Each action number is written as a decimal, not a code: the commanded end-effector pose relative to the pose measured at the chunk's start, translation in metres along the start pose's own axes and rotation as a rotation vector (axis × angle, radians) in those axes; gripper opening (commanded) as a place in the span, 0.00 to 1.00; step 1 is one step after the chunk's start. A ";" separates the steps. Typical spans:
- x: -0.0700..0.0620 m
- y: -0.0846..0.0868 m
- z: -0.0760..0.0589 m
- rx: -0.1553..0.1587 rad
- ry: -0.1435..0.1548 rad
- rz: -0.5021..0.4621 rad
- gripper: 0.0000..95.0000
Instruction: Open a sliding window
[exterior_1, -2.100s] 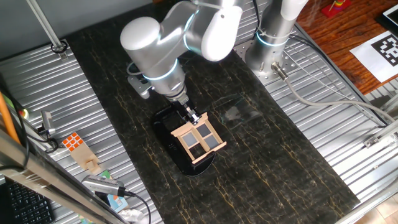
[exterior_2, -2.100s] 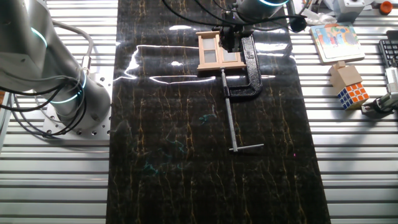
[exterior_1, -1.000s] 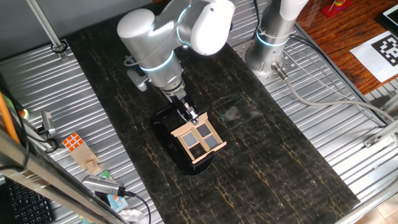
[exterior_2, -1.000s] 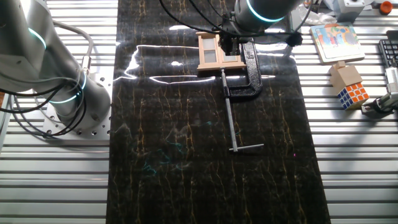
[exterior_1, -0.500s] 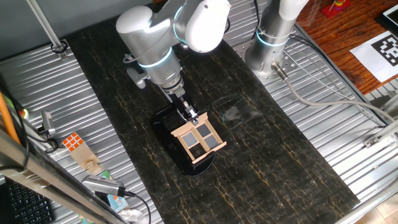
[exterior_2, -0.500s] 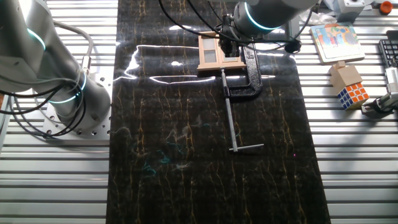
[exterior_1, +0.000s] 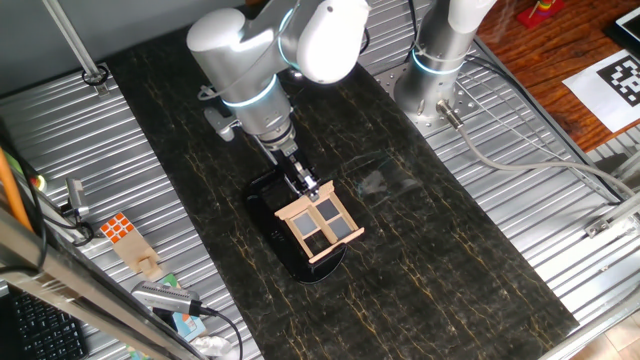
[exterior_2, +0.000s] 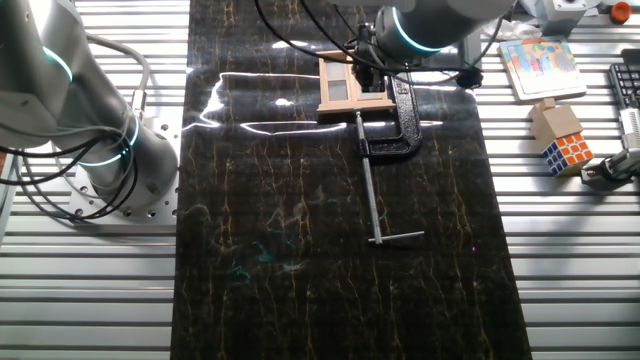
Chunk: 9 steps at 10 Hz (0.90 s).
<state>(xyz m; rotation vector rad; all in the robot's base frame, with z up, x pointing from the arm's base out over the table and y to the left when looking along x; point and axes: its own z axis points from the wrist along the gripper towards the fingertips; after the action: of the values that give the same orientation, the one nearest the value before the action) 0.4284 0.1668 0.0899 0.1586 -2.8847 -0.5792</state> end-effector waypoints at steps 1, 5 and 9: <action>-0.001 -0.001 0.003 -0.003 -0.001 -0.001 0.00; -0.001 -0.002 0.013 -0.010 -0.008 -0.005 0.00; 0.006 -0.002 0.027 -0.007 -0.016 -0.016 0.00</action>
<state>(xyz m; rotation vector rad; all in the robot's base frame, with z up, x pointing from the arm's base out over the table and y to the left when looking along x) 0.4148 0.1747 0.0661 0.1790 -2.8966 -0.5963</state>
